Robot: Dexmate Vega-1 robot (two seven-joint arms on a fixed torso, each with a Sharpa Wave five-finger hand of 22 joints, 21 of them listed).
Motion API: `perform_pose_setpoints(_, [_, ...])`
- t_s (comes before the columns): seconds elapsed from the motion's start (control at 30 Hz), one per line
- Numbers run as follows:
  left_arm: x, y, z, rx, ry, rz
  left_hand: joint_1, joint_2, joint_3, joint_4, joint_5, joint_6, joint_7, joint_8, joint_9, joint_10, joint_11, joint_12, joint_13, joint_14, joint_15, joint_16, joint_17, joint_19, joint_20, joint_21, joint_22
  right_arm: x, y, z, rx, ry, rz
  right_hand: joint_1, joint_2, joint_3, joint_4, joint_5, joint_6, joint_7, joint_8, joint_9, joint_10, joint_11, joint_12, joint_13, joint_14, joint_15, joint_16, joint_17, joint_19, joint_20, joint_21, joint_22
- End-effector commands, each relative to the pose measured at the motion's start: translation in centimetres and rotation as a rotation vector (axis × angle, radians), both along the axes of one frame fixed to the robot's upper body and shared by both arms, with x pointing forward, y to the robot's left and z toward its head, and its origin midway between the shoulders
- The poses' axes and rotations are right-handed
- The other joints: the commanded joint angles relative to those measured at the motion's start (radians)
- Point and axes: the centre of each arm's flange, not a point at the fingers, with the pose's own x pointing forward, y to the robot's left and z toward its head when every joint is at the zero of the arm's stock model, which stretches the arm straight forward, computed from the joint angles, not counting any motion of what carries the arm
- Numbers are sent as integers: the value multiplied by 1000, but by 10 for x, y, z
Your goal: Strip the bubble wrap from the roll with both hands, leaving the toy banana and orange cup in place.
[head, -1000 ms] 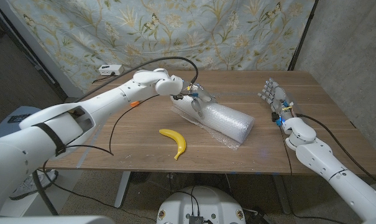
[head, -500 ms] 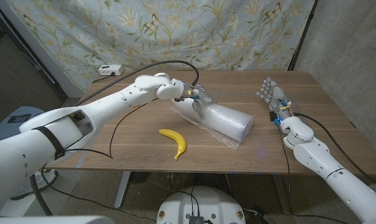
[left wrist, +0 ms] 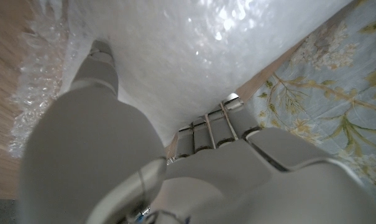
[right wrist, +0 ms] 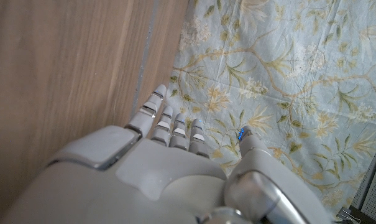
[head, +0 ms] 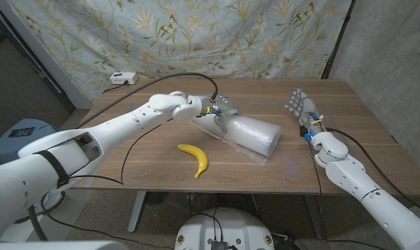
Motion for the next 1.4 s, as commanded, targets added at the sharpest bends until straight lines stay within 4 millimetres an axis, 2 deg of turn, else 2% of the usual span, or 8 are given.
perform_pose_setpoints(0.03, [4, 4, 12, -127, 47, 37, 204, 177, -9, 3, 7, 347, -179, 23, 4, 291, -242, 21, 164, 317, -281, 13, 173, 39, -23, 21, 4, 1, 1, -1, -11, 15, 7, -1, 6, 6, -1, 7, 7, -3, 5, 4, 7, -1, 3, 4, 2, 7, 4, 4, 5, 1, 6, 5])
perform_pose_setpoints(0.43, [0, -1, 40, -201, 125, 94, 198, 175, -22, 16, 9, 353, -169, 35, 3, 304, -238, 22, 189, 338, -281, 12, 185, 47, -28, 38, 7, 2, 1, 1, -22, 20, 15, -1, 6, 6, 0, 6, 8, -2, 5, 4, 6, -1, 2, 4, 2, 9, 4, 5, 6, 2, 7, 5])
perform_pose_setpoints(1.4, [-11, -2, 71, -296, 229, 120, 186, 185, -35, 24, 15, 342, -161, 48, 4, 316, -236, 6, 219, 344, -279, -4, 202, 43, -25, 64, 10, -5, -3, -14, 12, 29, 4, -5, 5, 6, 2, 6, 9, -2, 5, 4, 6, 1, 2, 4, 4, 7, 5, 6, 8, 0, 8, 5])
